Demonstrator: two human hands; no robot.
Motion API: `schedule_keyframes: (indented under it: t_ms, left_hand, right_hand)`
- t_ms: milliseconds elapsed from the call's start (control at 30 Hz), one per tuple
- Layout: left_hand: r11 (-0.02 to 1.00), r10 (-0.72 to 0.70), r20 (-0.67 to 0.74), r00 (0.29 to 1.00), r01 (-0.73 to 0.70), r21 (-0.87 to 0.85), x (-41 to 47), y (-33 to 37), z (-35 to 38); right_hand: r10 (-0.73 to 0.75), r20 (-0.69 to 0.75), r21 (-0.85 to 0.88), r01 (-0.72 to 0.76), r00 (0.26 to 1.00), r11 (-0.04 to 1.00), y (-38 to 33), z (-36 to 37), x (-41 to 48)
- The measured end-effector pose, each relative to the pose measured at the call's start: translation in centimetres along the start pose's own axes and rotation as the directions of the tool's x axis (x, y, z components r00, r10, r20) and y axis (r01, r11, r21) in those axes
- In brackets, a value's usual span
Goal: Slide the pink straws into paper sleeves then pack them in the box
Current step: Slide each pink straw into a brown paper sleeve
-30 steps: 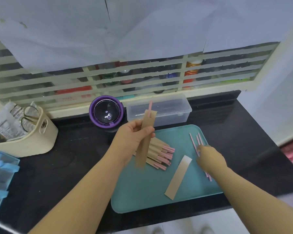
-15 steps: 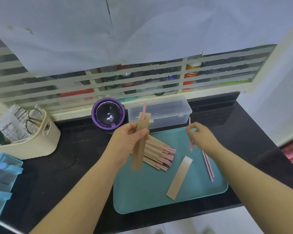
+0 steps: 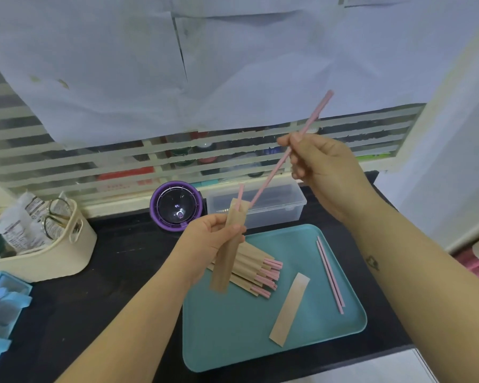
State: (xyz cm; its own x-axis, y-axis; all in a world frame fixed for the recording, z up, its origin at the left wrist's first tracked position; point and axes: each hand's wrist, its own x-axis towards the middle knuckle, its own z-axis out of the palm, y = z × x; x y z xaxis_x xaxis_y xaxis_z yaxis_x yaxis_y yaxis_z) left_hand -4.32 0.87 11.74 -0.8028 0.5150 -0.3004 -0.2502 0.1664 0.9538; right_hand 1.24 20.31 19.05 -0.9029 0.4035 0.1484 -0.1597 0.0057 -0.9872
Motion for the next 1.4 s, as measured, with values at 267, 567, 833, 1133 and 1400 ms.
schedule_keyframes:
  t_ms: [267,567,833,1133,1400]
  left_hand:
    - [0.998,0.012,0.09,0.996,-0.018,0.062,-0.2,0.4,0.1]
    - [0.997,0.004,0.123,0.992,-0.013,0.07,-0.4,0.7,0.5]
    - [0.999,-0.007,0.148,0.989,0.014,-0.043,-0.6,0.8,1.2]
    - [0.993,-0.049,0.172,0.984,0.066,-0.094,-0.8,0.8,1.5]
    - [0.976,-0.044,0.143,0.989,0.073,-0.204,-0.7,1.3,1.7]
  right_hand:
    - [-0.042,-0.048,-0.344,0.023,0.998,0.939,0.2,0.4,0.0]
    - [0.058,-0.025,-0.344,-0.063,0.998,0.937,0.8,-0.1,0.4]
    - [0.243,0.084,-0.348,-0.2,0.966,0.916,1.6,-0.1,-0.4]
    - [-0.068,-0.035,-0.371,0.05,0.997,0.927,0.6,-0.6,1.0]
    - [-0.003,0.125,-0.408,0.054,0.992,0.912,2.7,1.4,-0.9]
